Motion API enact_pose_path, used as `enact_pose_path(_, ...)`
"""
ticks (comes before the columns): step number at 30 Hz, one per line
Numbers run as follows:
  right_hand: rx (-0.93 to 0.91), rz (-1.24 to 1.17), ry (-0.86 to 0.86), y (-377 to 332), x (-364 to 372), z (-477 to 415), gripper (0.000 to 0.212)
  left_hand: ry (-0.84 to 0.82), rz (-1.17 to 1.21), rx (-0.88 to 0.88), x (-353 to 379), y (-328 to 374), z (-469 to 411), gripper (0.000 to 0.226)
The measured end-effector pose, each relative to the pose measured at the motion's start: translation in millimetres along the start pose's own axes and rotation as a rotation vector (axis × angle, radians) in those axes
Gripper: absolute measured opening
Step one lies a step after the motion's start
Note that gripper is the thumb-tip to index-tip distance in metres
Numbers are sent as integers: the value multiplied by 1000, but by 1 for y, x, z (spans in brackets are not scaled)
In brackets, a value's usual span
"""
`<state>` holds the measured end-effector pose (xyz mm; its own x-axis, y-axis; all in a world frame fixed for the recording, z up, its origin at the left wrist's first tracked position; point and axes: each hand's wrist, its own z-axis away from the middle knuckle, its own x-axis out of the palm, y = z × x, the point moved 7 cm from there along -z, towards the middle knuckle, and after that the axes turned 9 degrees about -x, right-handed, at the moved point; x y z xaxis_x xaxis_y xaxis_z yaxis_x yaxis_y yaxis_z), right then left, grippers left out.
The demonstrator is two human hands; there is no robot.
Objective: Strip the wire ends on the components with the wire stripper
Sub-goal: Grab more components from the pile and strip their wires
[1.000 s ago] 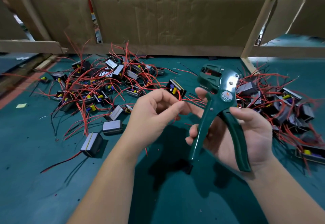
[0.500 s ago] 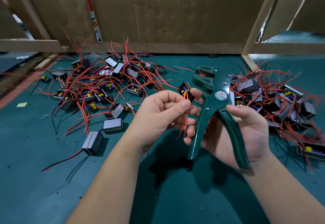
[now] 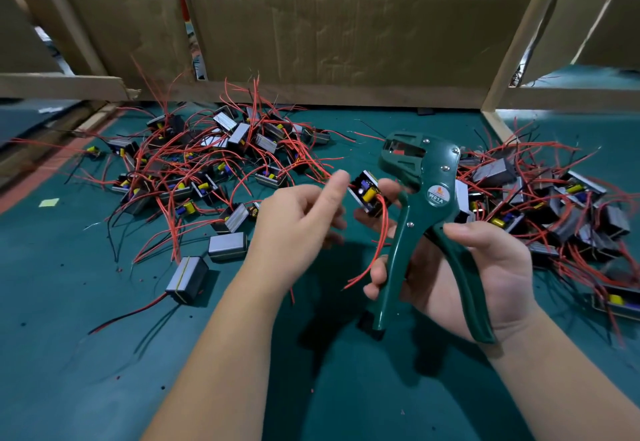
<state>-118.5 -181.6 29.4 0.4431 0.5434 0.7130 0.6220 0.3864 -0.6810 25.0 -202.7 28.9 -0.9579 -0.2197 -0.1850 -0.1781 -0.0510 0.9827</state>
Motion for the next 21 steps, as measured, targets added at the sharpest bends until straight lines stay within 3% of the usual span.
enact_pose_path(4, 26, 33, -31, 5, 5, 1, 86, 63, 410, -48, -2, -1, -4, 23)
enact_pose_path(6, 46, 70, -27, 9, 6, 1, 84, 73, 547, -50, -2, 0, -3, 20)
enact_pose_path(11, 95, 91, 6, 14, 3, 3, 78, 65, 639, -76, -8, 2, -4, 21)
enact_pose_path(16, 62, 149, 121, 8, -7, 3, 79, -24, 456, -54, -8, 10, 0, 25)
enact_pose_path(21, 118, 80, 21, 9, 0, 6, 68, 37, 229, 95, -9, 24, 7, 30)
